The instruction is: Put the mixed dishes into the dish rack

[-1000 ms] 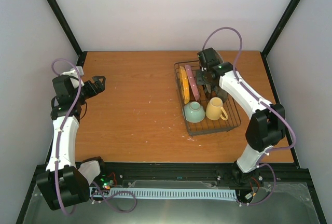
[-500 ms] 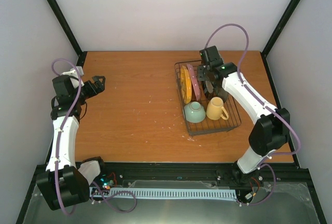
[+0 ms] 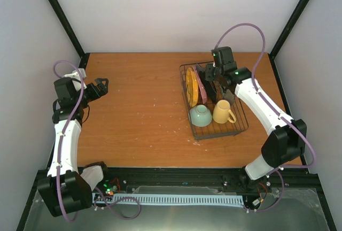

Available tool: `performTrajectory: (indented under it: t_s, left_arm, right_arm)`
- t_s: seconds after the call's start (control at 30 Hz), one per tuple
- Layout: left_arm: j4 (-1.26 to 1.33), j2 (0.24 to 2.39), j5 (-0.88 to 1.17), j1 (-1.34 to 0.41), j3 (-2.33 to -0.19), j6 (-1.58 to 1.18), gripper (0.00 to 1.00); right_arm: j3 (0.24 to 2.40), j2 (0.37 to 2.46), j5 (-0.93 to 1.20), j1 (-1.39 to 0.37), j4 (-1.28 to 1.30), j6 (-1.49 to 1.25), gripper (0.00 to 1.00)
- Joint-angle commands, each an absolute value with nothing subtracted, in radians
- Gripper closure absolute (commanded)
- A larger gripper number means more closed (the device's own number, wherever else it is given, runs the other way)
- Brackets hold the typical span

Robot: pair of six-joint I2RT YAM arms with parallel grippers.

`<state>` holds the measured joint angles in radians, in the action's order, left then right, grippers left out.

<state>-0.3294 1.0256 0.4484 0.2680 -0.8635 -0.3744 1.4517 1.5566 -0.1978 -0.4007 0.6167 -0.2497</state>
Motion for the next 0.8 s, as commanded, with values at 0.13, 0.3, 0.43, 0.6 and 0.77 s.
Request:
performTrajectory:
  t_s: [0.13,0.3,0.43,0.6,0.77]
  left_arm:
    - [-0.306,1.011,0.453,0.265,-0.880,-0.364,0.00]
    - [-0.307,0.996,0.444,0.265,-0.876,-0.361,0.00]
    - [-0.307,0.985,0.437,0.265,-0.874,-0.361,0.00]
    - [-0.299,0.984,0.452,0.264,-0.869,-0.369,0.00]
    - [-0.277,0.992,0.470,0.264,-0.853,-0.375,0.00]
  right_arm:
    - [1.444,1.519,-0.127,-0.401,0.577,-0.233,0.52]
    - [1.420,1.479,-0.098,-0.400,0.553,-0.241,0.48]
    - [1.405,1.430,-0.118,-0.400,0.537,-0.248,0.45]
    - [1.384,1.372,-0.166,-0.400,0.544,-0.251,0.46]
    - [1.344,1.311,-0.235,-0.396,0.562,-0.262,0.48]
